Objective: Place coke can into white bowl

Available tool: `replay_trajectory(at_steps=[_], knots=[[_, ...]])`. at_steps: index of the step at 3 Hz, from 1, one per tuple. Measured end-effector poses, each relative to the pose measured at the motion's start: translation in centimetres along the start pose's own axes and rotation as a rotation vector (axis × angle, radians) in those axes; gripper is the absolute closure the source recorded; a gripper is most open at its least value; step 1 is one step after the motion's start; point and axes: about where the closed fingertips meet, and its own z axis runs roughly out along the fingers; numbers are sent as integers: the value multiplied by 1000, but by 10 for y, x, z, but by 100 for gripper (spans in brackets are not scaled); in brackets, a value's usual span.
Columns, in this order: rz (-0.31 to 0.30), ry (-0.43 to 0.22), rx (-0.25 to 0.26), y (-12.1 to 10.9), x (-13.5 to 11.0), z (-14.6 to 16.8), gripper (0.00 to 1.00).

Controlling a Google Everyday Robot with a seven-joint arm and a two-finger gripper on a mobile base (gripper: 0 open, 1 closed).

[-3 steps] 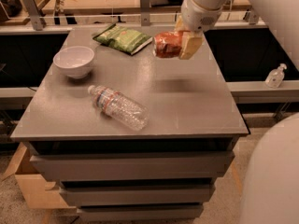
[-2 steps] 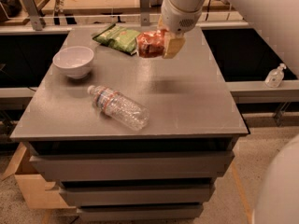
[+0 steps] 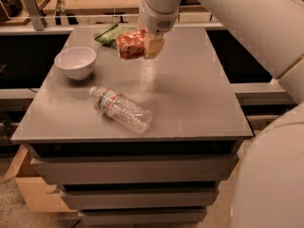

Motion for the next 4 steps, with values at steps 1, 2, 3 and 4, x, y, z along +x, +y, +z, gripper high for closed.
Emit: replay_trajectory(at_steps=[1, 2, 3, 4], knots=[[-51, -55, 1, -21, -22, 6, 100], [-117, -73, 15, -39, -48, 6, 100], [-160, -52, 13, -52, -67, 14, 100], [-179, -40, 5, -62, -80, 27, 100]])
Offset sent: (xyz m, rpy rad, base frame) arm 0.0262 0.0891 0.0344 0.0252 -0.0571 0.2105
